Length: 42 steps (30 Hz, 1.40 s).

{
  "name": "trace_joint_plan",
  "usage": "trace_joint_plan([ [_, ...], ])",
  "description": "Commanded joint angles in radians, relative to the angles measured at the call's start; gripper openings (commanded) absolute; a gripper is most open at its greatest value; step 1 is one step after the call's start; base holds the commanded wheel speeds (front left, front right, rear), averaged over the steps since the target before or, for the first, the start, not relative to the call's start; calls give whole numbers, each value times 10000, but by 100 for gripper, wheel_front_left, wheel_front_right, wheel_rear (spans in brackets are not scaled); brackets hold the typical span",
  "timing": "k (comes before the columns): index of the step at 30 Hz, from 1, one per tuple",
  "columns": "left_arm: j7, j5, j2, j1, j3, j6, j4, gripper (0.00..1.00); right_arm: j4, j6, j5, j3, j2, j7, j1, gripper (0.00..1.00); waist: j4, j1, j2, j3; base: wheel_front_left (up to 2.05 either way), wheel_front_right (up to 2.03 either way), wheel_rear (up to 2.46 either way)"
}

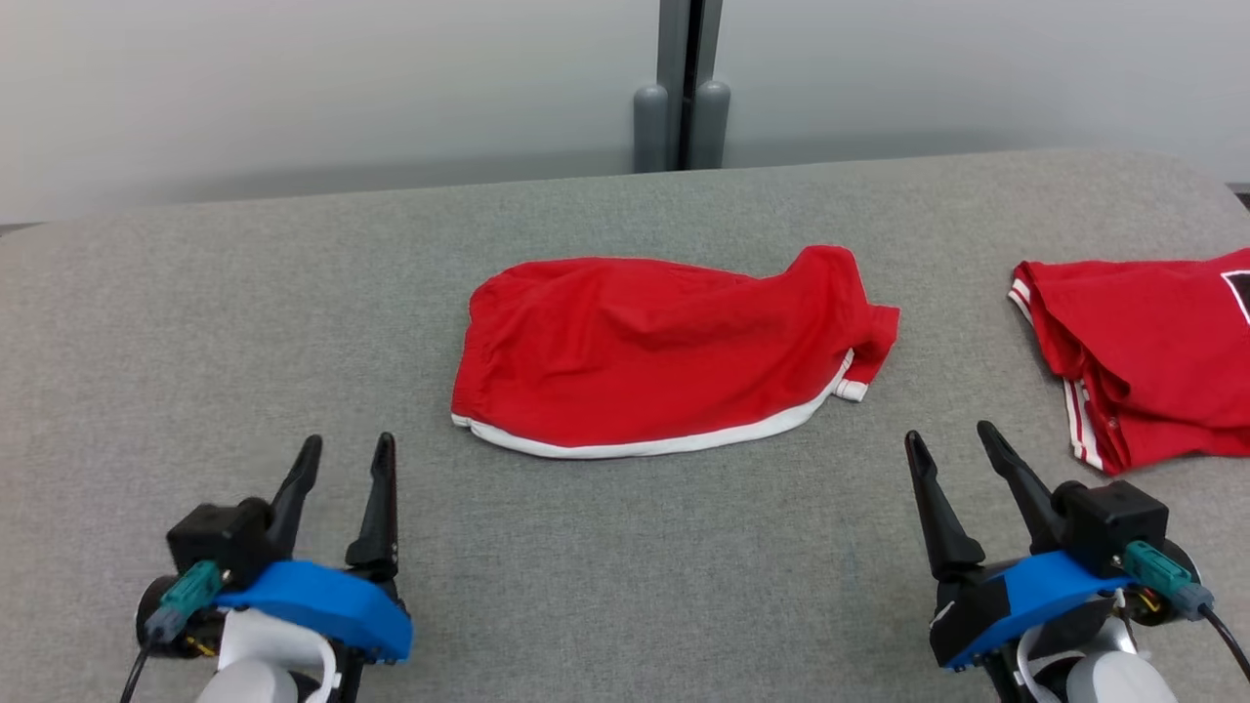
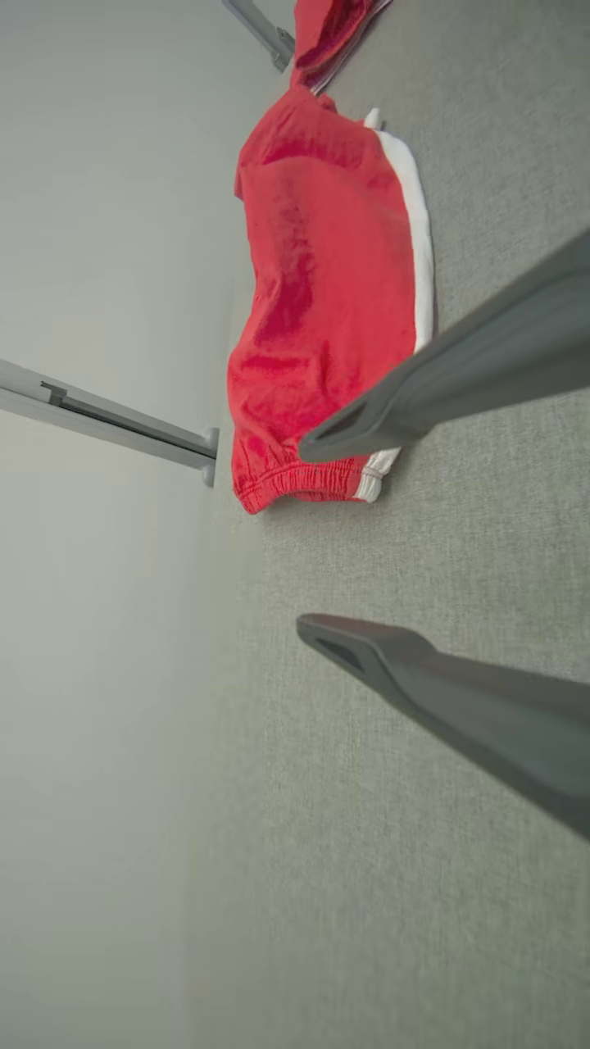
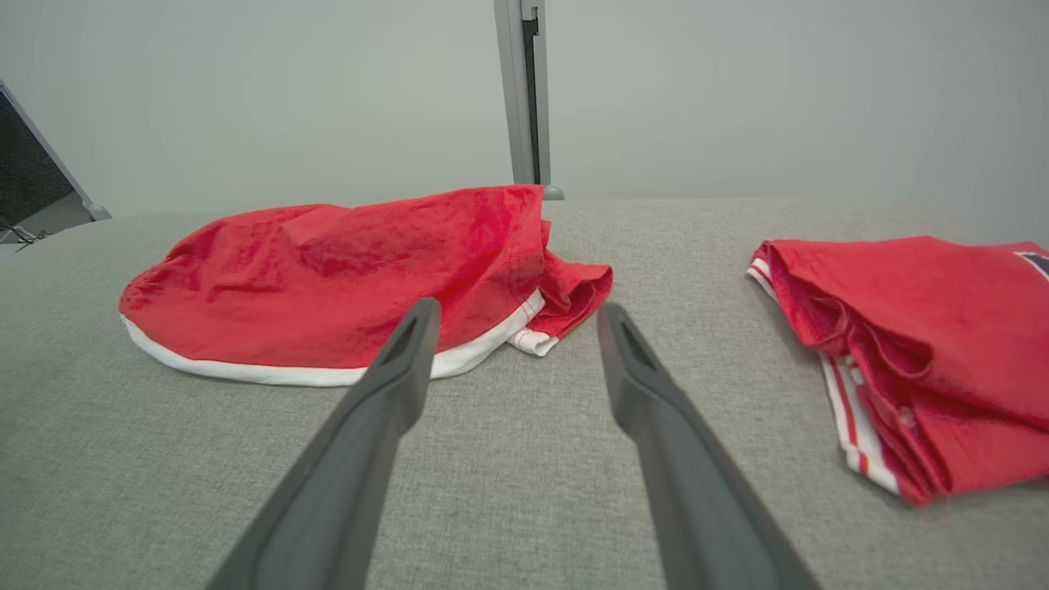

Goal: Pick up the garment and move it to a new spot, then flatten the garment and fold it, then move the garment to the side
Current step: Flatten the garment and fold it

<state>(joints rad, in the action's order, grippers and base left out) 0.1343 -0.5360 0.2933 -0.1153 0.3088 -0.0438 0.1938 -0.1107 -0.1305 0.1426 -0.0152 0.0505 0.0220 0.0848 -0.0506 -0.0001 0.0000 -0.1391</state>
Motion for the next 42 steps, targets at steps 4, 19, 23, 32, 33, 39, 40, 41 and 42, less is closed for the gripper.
trace_joint_plan([
  [4, -620, -234, -95, -1174, 308, 607, 1260, 100, 3, -6, 112, -363, 5, 104, 437, 100, -281, 1, 0, -446, 0, 0, 0],
  [19, -689, -710, -537, -2878, 203, 828, 4368, 15, -760, -6, 712, -1043, 5, 615, 1164, 100, -1333, 1, 0, -1248, 0, 0, 0],
  [23, -595, -831, -631, -2855, 152, 828, 4554, 0, -846, -6, 715, -1002, 6, 661, 1157, 100, -1325, 1, 0, -1202, 0, 0, 0],
  [32, -2, -1018, -892, -2193, 21, 513, 4247, 0, -979, -6, 604, -1111, 4, 182, 1323, 100, -807, 1, 0, -900, 0, 0, 0],
  [33, 6, -1020, -892, -2090, 39, 512, 4177, 0, -1043, -6, 564, -1200, 6, 30, 1347, 100, -744, 1, 0, -865, 0, 0, 0],
  [39, 52, -1002, -874, -1780, 112, 439, 3777, 0, -1983, -6, 743, -1330, 7, -864, 1955, 100, -362, 1, 0, -763, 0, 0, 0],
  [40, 46, -992, -867, -1771, 124, 420, 3747, 0, -2183, -6, 731, -1421, 6, -935, 2151, 100, -318, 1, 0, -764, 0, 0, 0],
  [41, 40, -969, -862, -1777, 146, 421, 3701, 0, -2409, -6, 749, -1472, 4, -1002, 2326, 100, -275, 1, 0, -777, 0, 0, 0],
  [42, 37, -957, -860, -1787, 157, 399, 3667, 0, -2625, -6, 891, -1558, 7, -1041, 2459, 100, -242, 1, 0, -789, 0, 0, 0],
])
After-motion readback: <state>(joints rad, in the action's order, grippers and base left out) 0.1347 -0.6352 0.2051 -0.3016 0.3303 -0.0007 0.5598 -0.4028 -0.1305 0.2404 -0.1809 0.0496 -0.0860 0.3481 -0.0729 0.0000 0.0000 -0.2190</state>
